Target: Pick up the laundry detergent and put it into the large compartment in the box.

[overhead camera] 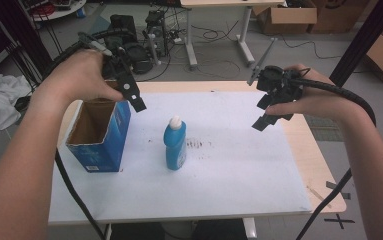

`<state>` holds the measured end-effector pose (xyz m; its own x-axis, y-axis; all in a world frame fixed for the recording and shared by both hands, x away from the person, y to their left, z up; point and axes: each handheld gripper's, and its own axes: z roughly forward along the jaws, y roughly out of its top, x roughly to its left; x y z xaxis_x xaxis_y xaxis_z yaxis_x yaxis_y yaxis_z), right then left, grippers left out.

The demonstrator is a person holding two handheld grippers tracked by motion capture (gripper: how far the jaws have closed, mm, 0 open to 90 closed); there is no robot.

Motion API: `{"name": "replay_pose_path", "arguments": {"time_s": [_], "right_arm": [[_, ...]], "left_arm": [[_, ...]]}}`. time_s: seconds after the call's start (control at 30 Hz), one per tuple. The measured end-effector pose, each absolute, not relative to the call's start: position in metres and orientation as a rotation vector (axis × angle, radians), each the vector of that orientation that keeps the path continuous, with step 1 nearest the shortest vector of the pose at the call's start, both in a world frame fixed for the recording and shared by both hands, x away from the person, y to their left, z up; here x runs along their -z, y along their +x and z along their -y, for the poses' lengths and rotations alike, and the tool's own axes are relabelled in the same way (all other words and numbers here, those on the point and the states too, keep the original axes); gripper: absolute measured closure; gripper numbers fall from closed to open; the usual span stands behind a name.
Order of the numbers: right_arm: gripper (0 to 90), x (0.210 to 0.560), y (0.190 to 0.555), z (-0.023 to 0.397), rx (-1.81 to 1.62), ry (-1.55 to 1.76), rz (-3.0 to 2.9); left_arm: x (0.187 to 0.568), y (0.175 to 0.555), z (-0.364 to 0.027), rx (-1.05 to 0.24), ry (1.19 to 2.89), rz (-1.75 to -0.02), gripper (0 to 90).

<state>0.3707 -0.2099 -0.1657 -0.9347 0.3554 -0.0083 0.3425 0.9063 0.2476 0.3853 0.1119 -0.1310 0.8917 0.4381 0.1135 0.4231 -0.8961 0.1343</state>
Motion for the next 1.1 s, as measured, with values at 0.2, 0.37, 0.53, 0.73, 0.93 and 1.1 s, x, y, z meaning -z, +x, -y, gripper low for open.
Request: {"name": "replay_pose_path", "arguments": {"time_s": [0.2,0.37,0.53,0.73,0.93,1.1], "right_arm": [[25.2,0.167,0.372,0.213,-0.391,0.561,-3.016],[25.2,0.172,0.373,0.214,-0.388,0.561,-3.023],[25.2,0.176,0.372,0.216,-0.389,0.533,-3.034],[25.2,0.176,0.372,0.218,-0.389,0.527,-3.035],[25.3,0.177,0.374,0.218,-0.407,0.516,-3.032],[25.4,0.178,0.376,0.217,-0.402,0.516,-3.032]], "left_arm": [[0.132,0.382,-0.105,-0.229,2.947,-0.674,13.6],[0.139,0.376,-0.101,-0.236,2.944,-0.703,13.6],[0.144,0.372,-0.100,-0.258,2.924,-0.787,14.8],[0.148,0.363,-0.095,-0.283,2.899,-0.843,14.5],[0.151,0.360,-0.090,-0.305,2.838,-0.912,14.9],[0.156,0.360,-0.085,-0.314,2.824,-0.934,15.3]]}}
